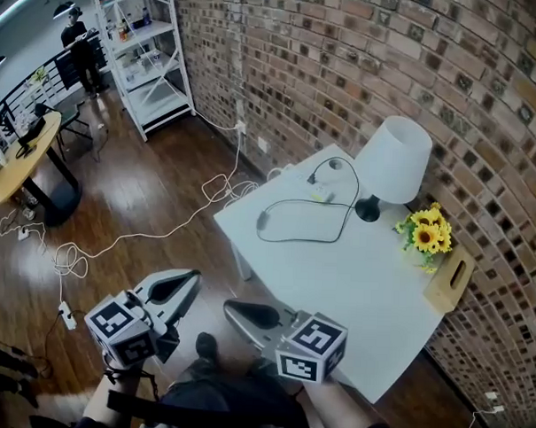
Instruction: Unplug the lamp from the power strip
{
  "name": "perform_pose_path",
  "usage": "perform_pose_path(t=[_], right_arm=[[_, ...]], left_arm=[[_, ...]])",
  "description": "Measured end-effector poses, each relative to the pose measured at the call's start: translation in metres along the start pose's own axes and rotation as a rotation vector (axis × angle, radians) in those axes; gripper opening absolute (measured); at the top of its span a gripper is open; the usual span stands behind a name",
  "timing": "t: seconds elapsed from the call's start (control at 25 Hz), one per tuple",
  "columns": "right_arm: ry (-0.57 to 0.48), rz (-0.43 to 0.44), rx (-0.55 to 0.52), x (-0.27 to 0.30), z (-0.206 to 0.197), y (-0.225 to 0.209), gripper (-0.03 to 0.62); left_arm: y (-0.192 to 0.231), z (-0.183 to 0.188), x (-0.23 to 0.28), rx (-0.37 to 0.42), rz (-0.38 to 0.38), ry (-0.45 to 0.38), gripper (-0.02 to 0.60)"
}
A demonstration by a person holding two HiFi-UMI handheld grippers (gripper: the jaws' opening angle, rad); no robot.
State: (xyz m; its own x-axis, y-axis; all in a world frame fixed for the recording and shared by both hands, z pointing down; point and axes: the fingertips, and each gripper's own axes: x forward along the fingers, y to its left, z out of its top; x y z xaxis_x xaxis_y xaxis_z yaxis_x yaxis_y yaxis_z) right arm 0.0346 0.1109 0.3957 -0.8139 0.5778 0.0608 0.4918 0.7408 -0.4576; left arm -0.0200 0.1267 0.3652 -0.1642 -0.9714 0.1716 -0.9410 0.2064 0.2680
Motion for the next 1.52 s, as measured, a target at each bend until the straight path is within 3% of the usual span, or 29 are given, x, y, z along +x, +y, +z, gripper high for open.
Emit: perform_pose_path(t=[0.24,0.44,0.8,1.0,1.04,1.16,1.24,1.52], right_arm=[[0.017,-0.026,-0.049,0.022,0.014,-0.008,-0.012],[0.023,-0.07,-0.082,0.059,0.031,-0.017,-0.012],[0.043,-0.147,-0.136,0.137,0.044,-0.026,-0.012],[0.061,-0.179,-0.127,0.164,0.045,-0.031,-0.011],[0.064,-0.183,-0.127,0.169,0.046,-0.032,-0.012],[0.08,-0.195,-0.136,0.184,0.047,-0.035,-0.011],[0.09,-0.203,-0.148,0.193,0.049,-0.037,-0.011],[0.086,-0.259,-0.152,0.189,0.055,-0.055,-0.011]], left_arm=[[0.026,0.01,0.0,-0.009,-0.033,-0.019,0.009],[0.082,0.012,-0.012,0.052,-0.043,-0.046,0.009],[0.156,0.041,-0.034,-0.026,-0.103,-0.073,0.009],[0.198,0.039,-0.042,0.026,-0.114,-0.097,0.009],[0.201,0.043,-0.042,0.008,-0.118,-0.099,0.009],[0.199,0.063,-0.043,-0.145,-0.128,-0.106,0.009],[0.206,0.065,-0.046,-0.18,-0.136,-0.111,0.009],[0.219,0.052,-0.023,-0.128,-0.182,-0.103,0.009]])
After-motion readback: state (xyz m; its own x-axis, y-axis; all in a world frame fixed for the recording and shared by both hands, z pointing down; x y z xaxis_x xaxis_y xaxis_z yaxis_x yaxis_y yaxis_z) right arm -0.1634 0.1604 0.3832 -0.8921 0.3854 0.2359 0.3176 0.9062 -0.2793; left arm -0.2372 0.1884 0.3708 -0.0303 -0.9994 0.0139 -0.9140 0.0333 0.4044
